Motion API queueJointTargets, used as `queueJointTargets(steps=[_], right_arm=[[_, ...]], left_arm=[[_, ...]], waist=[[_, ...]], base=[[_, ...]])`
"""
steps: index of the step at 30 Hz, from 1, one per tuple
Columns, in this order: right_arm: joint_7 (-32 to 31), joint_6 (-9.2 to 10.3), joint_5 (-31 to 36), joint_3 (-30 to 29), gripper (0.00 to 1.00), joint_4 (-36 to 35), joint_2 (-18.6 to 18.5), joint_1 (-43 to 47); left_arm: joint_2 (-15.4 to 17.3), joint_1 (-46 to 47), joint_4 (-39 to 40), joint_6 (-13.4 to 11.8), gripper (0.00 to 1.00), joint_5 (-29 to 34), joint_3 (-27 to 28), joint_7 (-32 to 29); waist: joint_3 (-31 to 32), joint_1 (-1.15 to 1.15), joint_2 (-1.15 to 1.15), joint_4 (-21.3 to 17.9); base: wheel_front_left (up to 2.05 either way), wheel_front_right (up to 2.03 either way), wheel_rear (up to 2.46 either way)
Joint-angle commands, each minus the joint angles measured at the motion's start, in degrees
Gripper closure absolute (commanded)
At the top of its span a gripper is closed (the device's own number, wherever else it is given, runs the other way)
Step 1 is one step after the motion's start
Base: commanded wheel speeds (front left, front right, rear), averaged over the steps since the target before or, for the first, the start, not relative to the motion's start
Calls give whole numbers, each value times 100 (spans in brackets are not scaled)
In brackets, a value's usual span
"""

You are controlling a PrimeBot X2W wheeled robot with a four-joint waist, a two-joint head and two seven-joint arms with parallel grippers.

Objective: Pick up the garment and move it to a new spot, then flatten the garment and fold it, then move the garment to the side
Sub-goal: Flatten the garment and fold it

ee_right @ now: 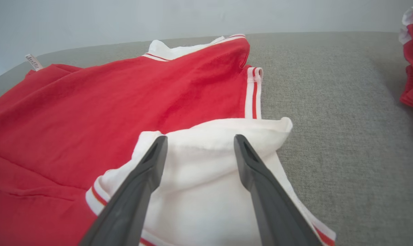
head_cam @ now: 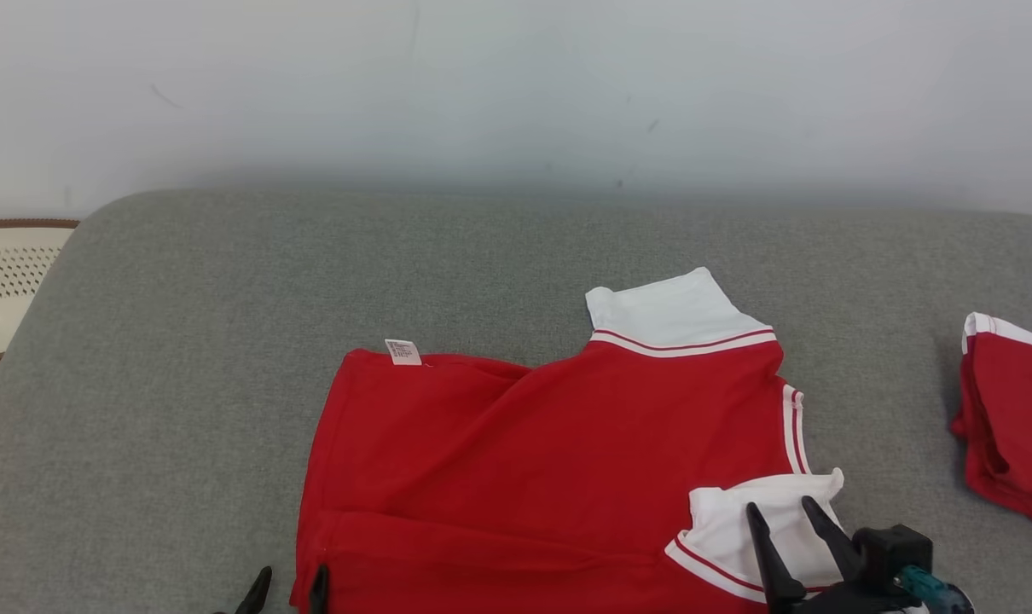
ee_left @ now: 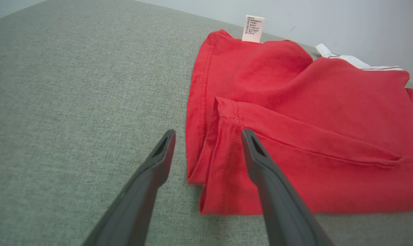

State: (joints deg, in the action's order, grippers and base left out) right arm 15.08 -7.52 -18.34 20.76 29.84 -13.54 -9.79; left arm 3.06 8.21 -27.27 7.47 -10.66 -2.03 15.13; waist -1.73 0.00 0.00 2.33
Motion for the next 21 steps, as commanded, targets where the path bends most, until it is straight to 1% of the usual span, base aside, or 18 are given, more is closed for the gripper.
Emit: queueJointTargets(steps=[1,10,14,21], right_arm=[[-1,7,-24,107,0,-5,7,-56],[-1,7,37,424,0,222,34,-250],[-1,7,99,437,0,321,57,-311],[-1,7,403,442,0,585,138,-417]], left_arm=[[2,-33,11,-1,0,-23,-11,6],[-7,-95,-34,0,0,-95,-105,6],[-9,-113,-43,1,0,-131,-122,6],[-12,-114,-57,1,0,-164,-113,6]], waist=[[-6,0,0,19],[25,0,0,100],[30,0,0,132],[12,0,0,138]], base=[[0,0,0],[0,0,0],[0,0,0],[0,0,0]])
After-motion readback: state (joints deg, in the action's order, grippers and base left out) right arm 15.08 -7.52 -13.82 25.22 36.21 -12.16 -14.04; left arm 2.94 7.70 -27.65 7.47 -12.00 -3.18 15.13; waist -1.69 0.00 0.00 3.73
